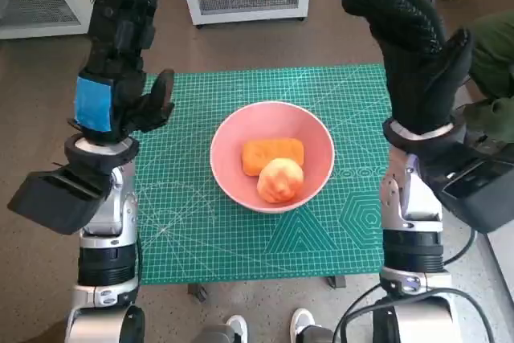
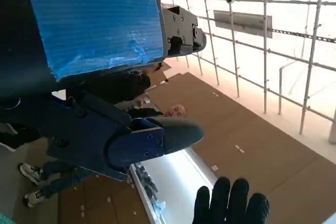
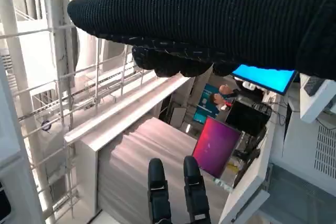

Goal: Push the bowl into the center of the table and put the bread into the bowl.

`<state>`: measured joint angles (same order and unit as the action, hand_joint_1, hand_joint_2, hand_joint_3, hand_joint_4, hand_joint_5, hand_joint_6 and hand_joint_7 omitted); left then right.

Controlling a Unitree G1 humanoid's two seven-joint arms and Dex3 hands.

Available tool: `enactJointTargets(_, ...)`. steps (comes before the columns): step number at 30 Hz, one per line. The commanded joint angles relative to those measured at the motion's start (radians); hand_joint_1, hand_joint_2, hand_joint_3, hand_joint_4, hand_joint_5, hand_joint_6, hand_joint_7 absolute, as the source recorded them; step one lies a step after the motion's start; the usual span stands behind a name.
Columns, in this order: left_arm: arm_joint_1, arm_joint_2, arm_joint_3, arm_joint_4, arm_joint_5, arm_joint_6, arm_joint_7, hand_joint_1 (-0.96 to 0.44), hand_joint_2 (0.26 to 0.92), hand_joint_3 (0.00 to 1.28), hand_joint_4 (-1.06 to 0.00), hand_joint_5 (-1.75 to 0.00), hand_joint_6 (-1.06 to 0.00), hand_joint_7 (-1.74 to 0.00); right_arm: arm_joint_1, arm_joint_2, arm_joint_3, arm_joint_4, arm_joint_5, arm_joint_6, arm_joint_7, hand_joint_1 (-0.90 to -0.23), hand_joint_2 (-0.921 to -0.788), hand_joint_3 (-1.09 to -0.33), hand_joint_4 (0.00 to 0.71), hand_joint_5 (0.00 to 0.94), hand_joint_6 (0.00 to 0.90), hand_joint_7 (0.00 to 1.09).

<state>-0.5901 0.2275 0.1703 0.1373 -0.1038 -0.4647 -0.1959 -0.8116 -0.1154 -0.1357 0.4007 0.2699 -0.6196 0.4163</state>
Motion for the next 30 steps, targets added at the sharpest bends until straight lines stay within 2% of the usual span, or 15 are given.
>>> enactJointTargets(1, -0.006, 0.004, -0.011, 0.009, 0.035, -0.04, 0.016, -0.72, 0.921, 0.62, -0.12, 0.0, -0.12, -0.18, -0.004, -0.009, 0.003, 0.007, -0.003, 0.013, 0.0, -0.621, -0.921, -0.749, 0.297, 0.003, 0.239, 0.37)
enactJointTargets(14, -0.029, 0.008, -0.02, 0.07, 0.067, -0.114, 0.038, -0.71, 0.921, 0.65, -0.09, 0.0, -0.09, -0.17, -0.005, -0.012, 0.002, 0.023, 0.006, 0.011, 0.011, -0.628, -0.921, -0.74, 0.297, 0.003, 0.242, 0.37)
enactJointTargets(30, -0.03, 0.006, -0.028, 0.074, 0.051, -0.114, 0.03, -0.71, 0.921, 0.66, -0.09, 0.0, -0.08, -0.16, -0.006, -0.012, 0.002, 0.035, 0.002, -0.003, 0.011, -0.639, -0.921, -0.737, 0.298, 0.002, 0.23, 0.36)
